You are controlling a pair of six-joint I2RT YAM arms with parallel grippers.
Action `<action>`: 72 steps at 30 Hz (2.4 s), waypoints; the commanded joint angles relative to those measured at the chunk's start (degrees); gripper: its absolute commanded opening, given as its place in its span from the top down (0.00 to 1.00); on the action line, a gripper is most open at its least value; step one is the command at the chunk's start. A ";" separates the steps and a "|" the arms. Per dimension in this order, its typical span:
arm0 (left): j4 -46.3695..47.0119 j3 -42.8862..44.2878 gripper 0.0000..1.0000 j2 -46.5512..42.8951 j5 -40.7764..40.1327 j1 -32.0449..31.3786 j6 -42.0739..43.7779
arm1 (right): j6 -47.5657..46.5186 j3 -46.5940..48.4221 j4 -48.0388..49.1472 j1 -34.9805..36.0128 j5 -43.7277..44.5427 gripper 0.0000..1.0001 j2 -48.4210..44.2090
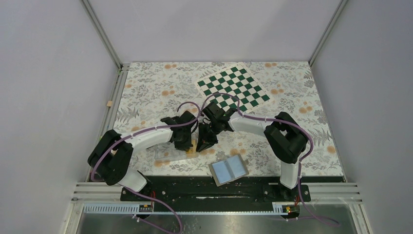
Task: Put the credit cards into the card holder
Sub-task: Pick up the credit card from the storage box.
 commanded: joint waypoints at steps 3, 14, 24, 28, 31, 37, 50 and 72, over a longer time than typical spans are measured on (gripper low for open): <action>5.08 -0.64 1.00 -5.02 3.68 -0.32 -2.48 | -0.27 -0.01 0.44 1.01 -1.42 0.96 1.27; 2.34 -3.07 0.74 -5.05 1.63 1.13 -3.09 | -0.36 -0.10 0.44 0.95 -1.59 0.96 1.33; 8.39 -6.89 0.80 -1.31 5.50 1.76 -3.66 | -0.47 -0.40 0.44 0.93 -1.76 0.96 1.37; 9.14 -6.90 0.98 -2.00 6.86 1.76 -3.75 | -0.45 -0.44 0.37 0.98 -1.77 0.96 1.41; 9.05 -6.73 1.00 -3.63 7.15 1.78 -3.79 | -0.45 -0.50 0.43 0.93 -1.77 0.96 1.51; 9.22 -6.17 1.00 -7.55 8.30 1.75 -4.40 | -0.45 -0.50 0.39 0.93 -1.77 0.96 1.50; 5.61 -4.70 0.99 -9.90 5.89 1.75 -3.76 | -0.50 -0.65 0.37 0.92 -1.90 0.96 1.65; 6.38 -9.74 0.66 -4.70 5.36 3.95 -3.57 | -0.63 -0.89 0.36 0.96 -2.23 0.96 1.78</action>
